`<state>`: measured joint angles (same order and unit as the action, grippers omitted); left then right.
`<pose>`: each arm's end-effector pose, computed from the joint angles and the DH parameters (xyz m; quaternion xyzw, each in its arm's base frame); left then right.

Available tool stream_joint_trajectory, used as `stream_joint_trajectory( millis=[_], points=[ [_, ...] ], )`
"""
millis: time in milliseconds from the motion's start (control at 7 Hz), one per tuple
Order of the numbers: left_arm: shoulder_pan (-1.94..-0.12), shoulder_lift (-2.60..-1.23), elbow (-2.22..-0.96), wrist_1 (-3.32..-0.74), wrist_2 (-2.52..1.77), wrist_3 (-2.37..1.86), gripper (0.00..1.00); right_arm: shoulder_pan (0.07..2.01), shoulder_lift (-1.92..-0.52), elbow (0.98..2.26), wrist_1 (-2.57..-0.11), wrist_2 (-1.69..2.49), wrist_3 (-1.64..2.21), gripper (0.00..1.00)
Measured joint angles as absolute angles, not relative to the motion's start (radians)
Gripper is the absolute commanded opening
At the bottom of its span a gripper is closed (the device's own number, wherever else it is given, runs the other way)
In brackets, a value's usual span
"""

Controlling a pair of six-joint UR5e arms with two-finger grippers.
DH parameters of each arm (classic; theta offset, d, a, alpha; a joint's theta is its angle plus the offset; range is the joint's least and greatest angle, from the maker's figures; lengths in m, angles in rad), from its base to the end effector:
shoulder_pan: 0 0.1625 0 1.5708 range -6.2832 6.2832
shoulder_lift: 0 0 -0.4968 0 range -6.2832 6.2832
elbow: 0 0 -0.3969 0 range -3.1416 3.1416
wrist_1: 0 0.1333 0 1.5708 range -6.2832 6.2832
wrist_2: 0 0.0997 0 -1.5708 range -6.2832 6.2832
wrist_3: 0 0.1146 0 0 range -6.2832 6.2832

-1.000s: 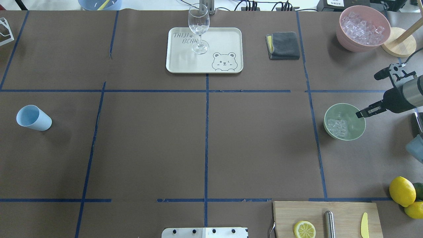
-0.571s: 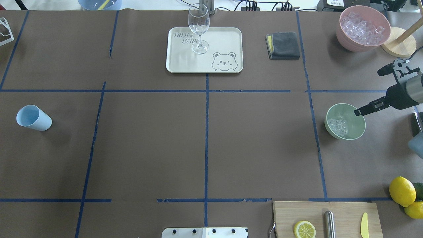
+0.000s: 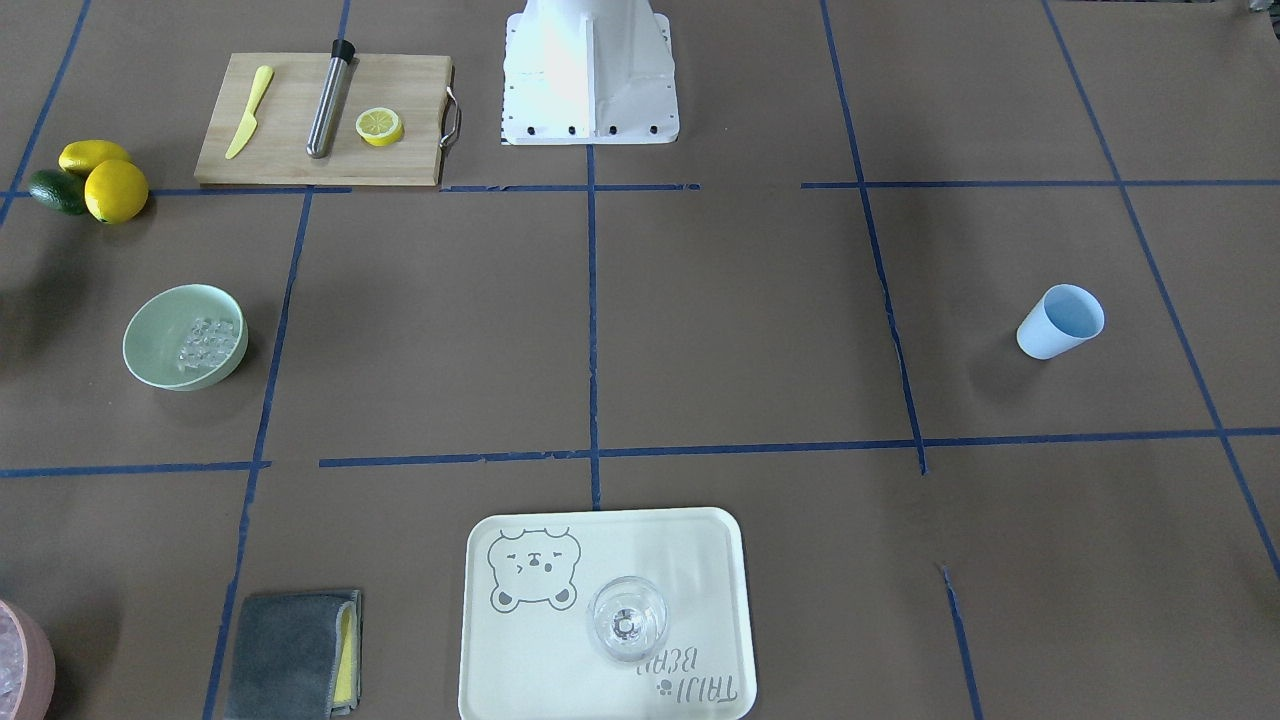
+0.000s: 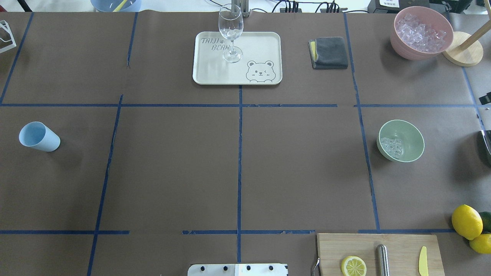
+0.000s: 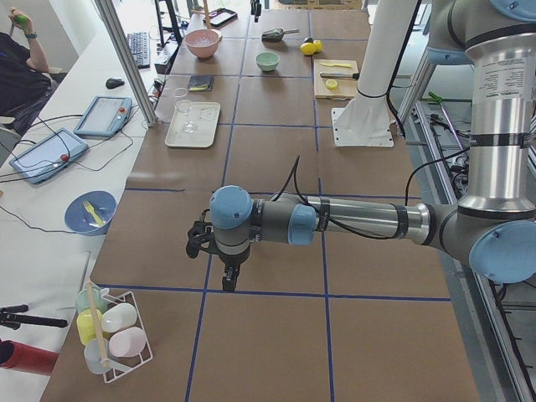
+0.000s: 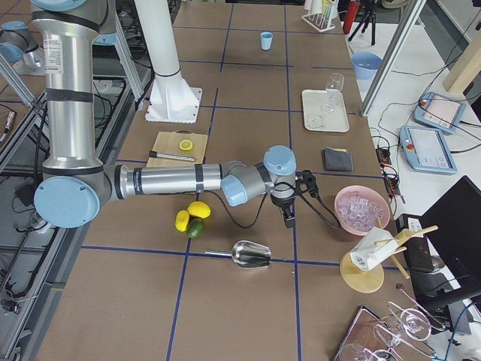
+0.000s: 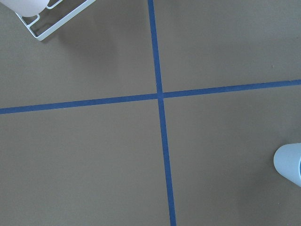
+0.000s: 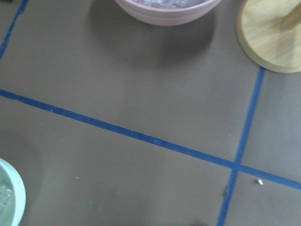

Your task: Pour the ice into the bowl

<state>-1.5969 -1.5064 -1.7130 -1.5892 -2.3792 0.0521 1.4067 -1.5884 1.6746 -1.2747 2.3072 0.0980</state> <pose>-0.0627 -0.4691 0.6966 0.0595 0.3908 0.0308 0.9180 -0.0279 -0.5132 0.6666 0.1296 -0.3735 -0.0986 0.9132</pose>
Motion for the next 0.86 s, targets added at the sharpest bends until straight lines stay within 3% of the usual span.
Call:
stream_joint_trajectory(
  millis=[429, 857],
  points=[
    [-1.597, -1.507, -1.715, -1.587, -2.379, 0.052, 1.0, 1.541, -1.638, 1.762, -1.625, 2.332, -0.03, 1.0],
    [-1.596, -1.501, -1.718, -1.585, -2.379, 0.053, 1.0, 1.561, -1.725, 1.768, -1.625, 2.332, -0.101, 1.0]
  ],
)
